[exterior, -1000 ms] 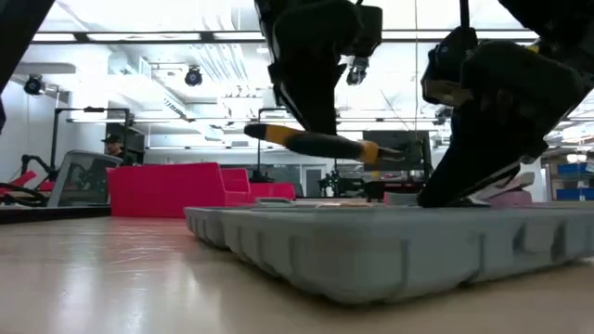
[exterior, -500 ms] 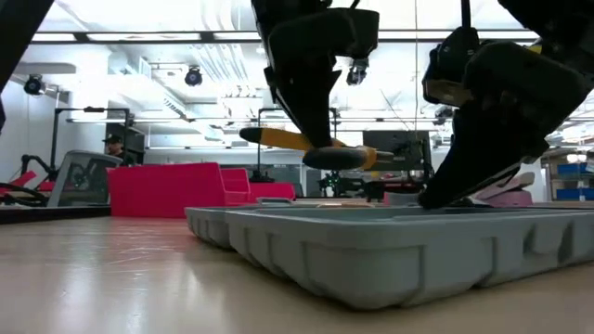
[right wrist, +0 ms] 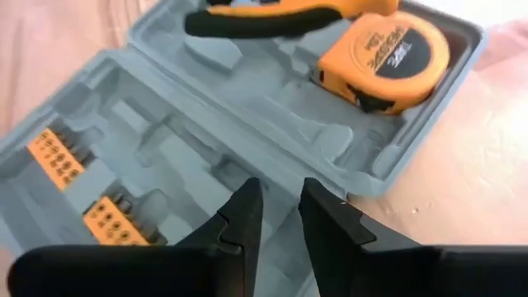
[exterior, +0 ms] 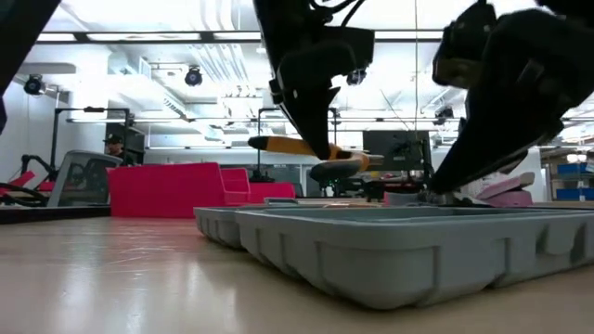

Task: Prefit tool cases
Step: Remove the yellow pliers from the prefit tool case to the table

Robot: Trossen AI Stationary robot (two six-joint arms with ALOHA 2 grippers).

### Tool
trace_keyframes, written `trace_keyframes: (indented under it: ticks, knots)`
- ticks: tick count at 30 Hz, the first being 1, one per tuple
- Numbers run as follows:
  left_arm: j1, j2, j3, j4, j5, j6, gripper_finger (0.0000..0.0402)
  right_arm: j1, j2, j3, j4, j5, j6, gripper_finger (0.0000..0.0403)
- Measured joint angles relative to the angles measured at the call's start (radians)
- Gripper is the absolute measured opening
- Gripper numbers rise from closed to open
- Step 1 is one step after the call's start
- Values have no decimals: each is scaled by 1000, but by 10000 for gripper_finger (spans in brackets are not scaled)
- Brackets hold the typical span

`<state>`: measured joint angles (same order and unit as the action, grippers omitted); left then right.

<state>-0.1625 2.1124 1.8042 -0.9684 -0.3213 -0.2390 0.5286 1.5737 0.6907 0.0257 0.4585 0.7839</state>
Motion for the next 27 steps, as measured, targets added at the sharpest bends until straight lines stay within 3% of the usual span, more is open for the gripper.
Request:
trace_keyframes:
  ticks: [13, 27]
  knots:
    - [88, -1, 0, 18, 80, 83, 52, 17, -82, 1, -24, 40, -36, 72]
    - [311, -2, -49, 45, 157, 105, 52, 46, -86, 2, -30, 57, 23, 62]
